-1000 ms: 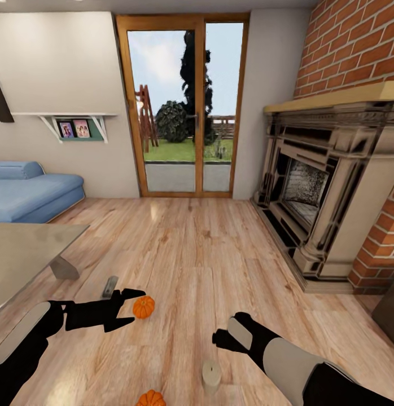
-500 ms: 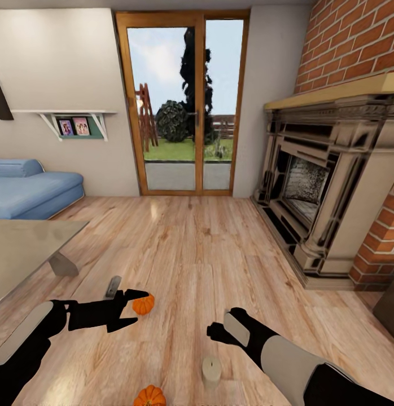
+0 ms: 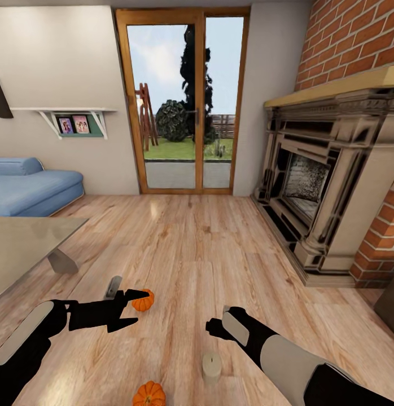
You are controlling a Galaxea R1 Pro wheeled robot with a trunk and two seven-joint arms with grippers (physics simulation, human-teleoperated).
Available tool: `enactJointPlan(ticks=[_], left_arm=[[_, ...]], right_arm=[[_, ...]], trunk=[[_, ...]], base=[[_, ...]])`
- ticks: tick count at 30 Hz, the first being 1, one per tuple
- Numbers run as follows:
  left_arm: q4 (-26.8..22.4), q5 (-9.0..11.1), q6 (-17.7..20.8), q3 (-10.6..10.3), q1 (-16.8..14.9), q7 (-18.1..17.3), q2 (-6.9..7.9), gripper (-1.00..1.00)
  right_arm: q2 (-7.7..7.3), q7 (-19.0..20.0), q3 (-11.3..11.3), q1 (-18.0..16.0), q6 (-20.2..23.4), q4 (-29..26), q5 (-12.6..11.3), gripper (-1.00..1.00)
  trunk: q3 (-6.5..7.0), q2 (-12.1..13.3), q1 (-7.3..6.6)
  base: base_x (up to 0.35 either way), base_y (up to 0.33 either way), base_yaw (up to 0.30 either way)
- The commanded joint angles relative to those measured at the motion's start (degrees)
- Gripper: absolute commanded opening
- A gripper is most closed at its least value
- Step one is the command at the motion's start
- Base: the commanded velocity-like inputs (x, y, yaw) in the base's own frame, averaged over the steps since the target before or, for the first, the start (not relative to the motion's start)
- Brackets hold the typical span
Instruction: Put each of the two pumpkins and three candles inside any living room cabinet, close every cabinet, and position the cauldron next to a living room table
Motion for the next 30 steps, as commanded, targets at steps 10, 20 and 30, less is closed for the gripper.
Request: enactJointPlan(ticks=[10,20,30], left_arm=[[-0.3,0.6,0.0,-0.1,-0.1,0.6,0.06,1.00],[-0.4,0.7,0.0,-0.1,0.0,0.6,0.05,1.00],[-0.5,0.7,0.0,-0.4,0.0,0.6,0.06,1.00]], right_arm=[[0.00,-0.4,0.4,-0.1,0.1,-0.2,-0.5,1.00],[0.00,-0.5,0.4,-0.1,-0.7,-0.1,-0.5,1.00],[0.00,-0.5,0.4,-0.1,-1.6,-0.1,-0.5,1.00]], trunk=[[-1.49,-3.2,1.75],[-3.29,-7.2,3.94],[-5.09,-11.3,6.14]], base=[[0.000,0.000,0.000],[0.000,0.000,0.000],[0.000,0.000,0.000]])
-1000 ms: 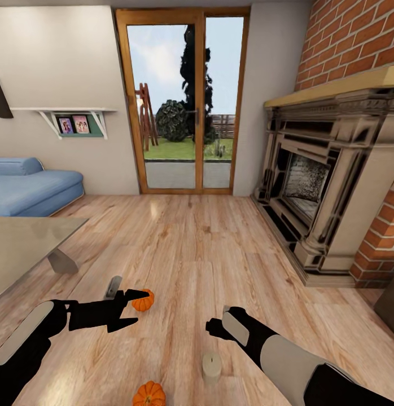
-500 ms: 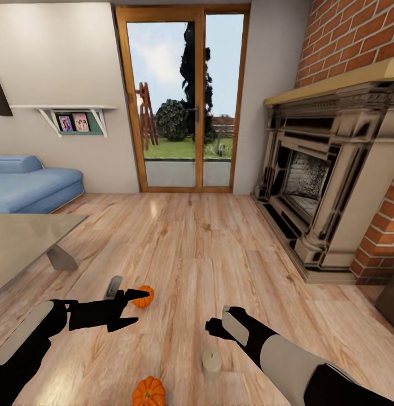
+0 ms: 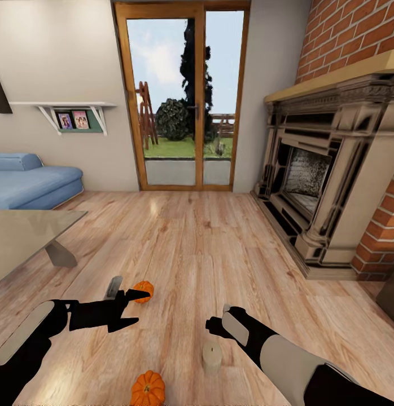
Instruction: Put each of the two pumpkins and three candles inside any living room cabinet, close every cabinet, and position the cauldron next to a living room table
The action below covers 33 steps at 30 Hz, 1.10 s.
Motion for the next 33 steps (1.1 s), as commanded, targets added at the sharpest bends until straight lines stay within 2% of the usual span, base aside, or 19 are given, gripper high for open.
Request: enactJointPlan(ticks=[1,6,10,11,14,15,18,23,28,33], left_arm=[[0.0,0.6,0.0,-0.1,0.0,0.6,0.03,1.00],[0.0,0.6,0.0,-0.1,-0.1,0.5,0.09,1.00],[0.0,0.6,0.0,-0.2,0.0,-3.7,0.48,1.00],[0.0,0.6,0.0,-0.3,0.2,-5.7,1.28,1.00],[-1.8,0.6,0.0,-2.6,1.3,-15.1,5.72,1.00],[-2.6,0.5,-0.1,-3.8,1.6,-19.2,7.69,1.00],[-3.5,0.3,-0.1,-5.5,1.9,-24.2,9.78,1.00],[-4.4,0.3,-0.1,-6.1,2.1,-26.1,10.58,1.00],[-7.7,0.4,0.0,-6.1,3.1,-26.4,10.72,1.00],[-8.8,0.5,0.0,-6.1,3.4,-26.5,10.73,1.00]], right_arm=[[-0.03,-0.4,0.4,-0.1,0.1,-0.1,-0.4,1.00],[-0.03,-0.4,0.4,-0.1,0.1,-0.1,-0.4,1.00],[-0.03,-0.3,0.4,-0.1,0.1,-0.1,-0.4,1.00],[-0.03,-0.3,0.4,-0.1,0.1,-0.1,-0.4,1.00],[-0.09,-0.3,0.4,-0.1,0.0,-0.1,-0.4,1.00],[-0.11,-0.3,0.4,-0.1,0.0,-0.1,-0.4,1.00],[-0.12,-0.3,0.4,-0.1,-0.1,-0.1,-0.5,1.00],[-0.12,-0.3,0.4,-0.1,-0.5,-0.1,-0.5,1.00],[-0.05,-0.3,0.4,-0.1,-1.0,0.0,-0.5,1.00],[-0.04,-0.3,0.4,-0.1,-1.1,-0.1,-0.4,1.00]], trunk=[[-0.24,-0.4,0.21],[-1.14,-2.4,1.31],[-1.90,-3.7,2.00],[-2.12,-3.7,2.02],[-2.79,-3.7,2.10],[-3.01,-3.7,2.13],[-3.67,-3.8,2.20],[-4.78,-3.8,2.33],[-4.78,-3.8,2.33],[-5.89,-3.9,2.46]], base=[[0.000,0.000,0.000],[0.000,0.000,0.000],[0.000,0.000,0.000],[0.000,0.000,0.000],[0.000,0.000,0.000],[0.000,0.000,0.000],[0.000,0.000,0.000],[0.000,0.000,0.000],[0.000,0.000,0.000],[0.000,0.000,0.000]])
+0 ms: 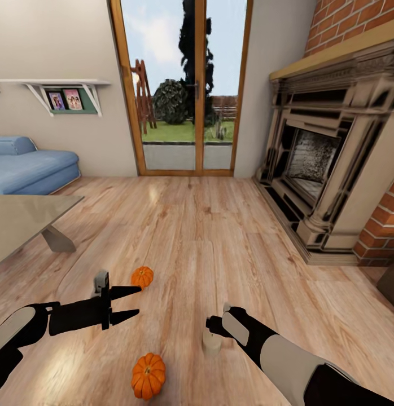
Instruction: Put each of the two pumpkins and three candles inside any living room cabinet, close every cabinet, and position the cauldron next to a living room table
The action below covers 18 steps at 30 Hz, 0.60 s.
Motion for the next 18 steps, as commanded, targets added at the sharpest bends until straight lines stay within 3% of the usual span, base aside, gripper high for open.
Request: enactJointPlan(ticks=[1,7,18], left_arm=[[-0.1,0.2,0.1,-0.1,0.0,0.0,0.05,1.00],[-0.3,0.2,0.1,-0.1,0.0,-1.9,0.05,1.00],[0.0,0.1,0.0,-0.3,0.2,-3.2,0.05,1.00]], right_arm=[[-0.03,-0.4,0.4,-0.1,0.1,-0.1,-0.4,1.00],[-0.03,-0.4,0.4,-0.1,0.1,-0.1,-0.4,1.00],[-0.03,-0.7,0.4,-0.1,0.3,0.0,-0.5,1.00]], trunk=[[-0.28,0.0,0.01],[-1.61,-0.1,0.17],[-1.61,-0.1,0.17]], base=[[0.000,0.000,0.000],[0.000,0.000,0.000],[0.003,0.004,0.000]])
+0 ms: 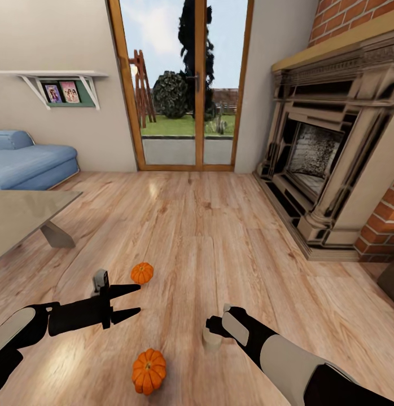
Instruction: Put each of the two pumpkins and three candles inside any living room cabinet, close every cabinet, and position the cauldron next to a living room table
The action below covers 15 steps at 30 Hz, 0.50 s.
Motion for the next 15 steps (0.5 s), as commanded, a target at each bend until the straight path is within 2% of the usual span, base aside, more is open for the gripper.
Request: enactJointPlan(ticks=[1,15], left_arm=[[0.0,-0.1,0.1,-0.1,0.0,-0.3,0.05,1.00],[0.1,-0.2,0.0,-0.1,0.0,-0.2,0.05,1.00]], right_arm=[[-0.03,-0.4,0.4,-0.1,0.1,-0.1,-0.4,1.00],[-0.03,-0.4,0.4,-0.1,0.1,-0.1,-0.5,1.00]], trunk=[[-0.05,0.0,-0.01],[-0.05,0.0,-0.01]], base=[[0.097,0.111,0.000],[0.091,0.079,0.000]])
